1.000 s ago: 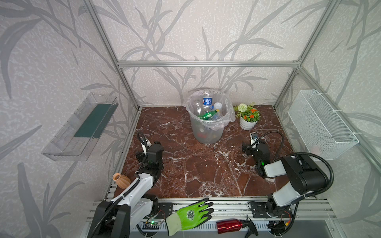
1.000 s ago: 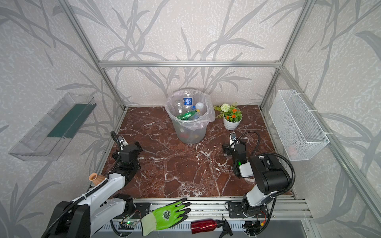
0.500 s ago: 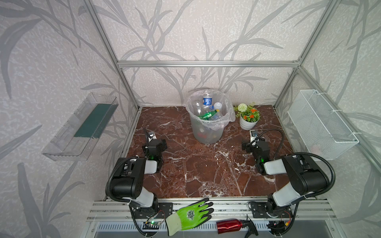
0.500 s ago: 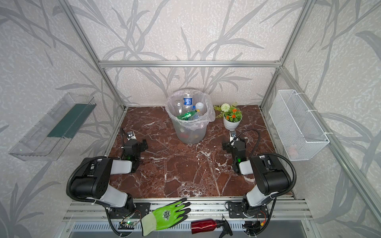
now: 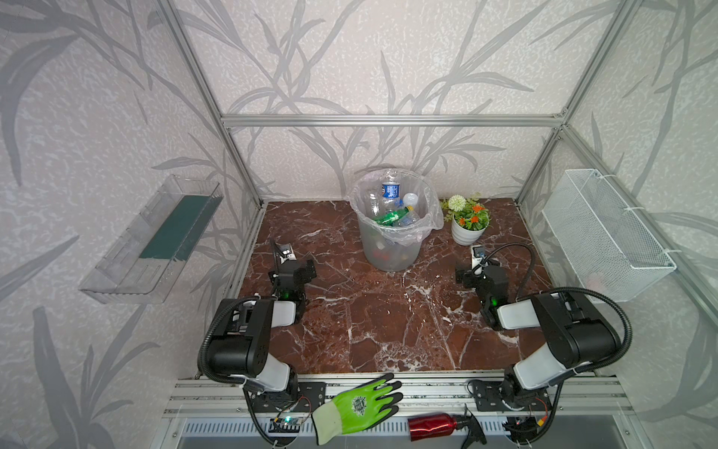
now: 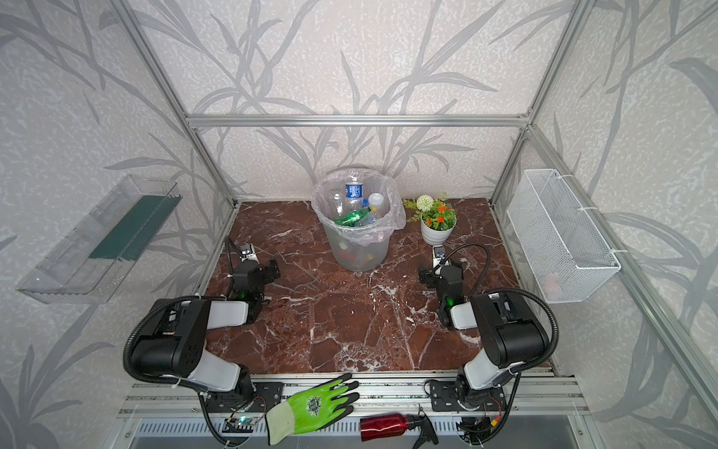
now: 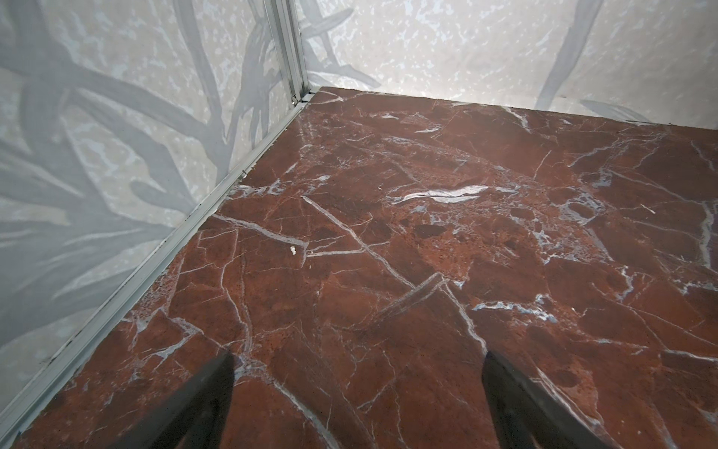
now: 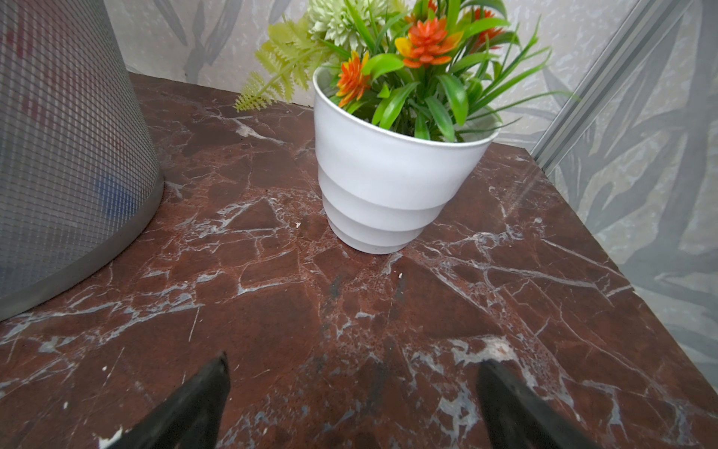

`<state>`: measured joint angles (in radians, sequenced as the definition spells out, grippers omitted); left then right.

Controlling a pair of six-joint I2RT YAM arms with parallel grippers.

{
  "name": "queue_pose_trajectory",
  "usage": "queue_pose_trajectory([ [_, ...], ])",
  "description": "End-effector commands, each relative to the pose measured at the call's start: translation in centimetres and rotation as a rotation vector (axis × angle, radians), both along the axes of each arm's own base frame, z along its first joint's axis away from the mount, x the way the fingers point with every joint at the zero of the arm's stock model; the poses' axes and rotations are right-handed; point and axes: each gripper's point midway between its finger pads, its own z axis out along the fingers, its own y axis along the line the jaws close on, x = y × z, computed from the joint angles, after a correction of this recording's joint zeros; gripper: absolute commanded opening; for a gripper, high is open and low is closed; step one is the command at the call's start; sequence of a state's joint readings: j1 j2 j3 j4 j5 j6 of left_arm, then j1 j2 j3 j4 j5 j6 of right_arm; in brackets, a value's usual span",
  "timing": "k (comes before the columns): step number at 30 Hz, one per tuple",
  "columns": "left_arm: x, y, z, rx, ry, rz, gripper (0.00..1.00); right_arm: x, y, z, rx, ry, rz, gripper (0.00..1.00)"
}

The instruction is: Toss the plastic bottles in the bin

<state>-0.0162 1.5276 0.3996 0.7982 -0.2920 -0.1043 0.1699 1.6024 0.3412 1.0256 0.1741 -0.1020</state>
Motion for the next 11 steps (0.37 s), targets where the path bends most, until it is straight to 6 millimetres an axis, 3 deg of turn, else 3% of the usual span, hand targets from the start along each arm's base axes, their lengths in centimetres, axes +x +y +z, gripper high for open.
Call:
queue_pose_trajectory([
  [1, 0.29, 0.17, 0.64, 0.014, -0.011, -0.006, 0.99, 0.25, -0.16, 1.02, 0.007, -0.035, -0.009, 0.99],
  [11, 0.29, 0.18, 0.63, 0.015, -0.01, -0.005, 0.99, 0.37, -0.08, 0.96, 0.012, -0.026, -0.001, 0.99],
])
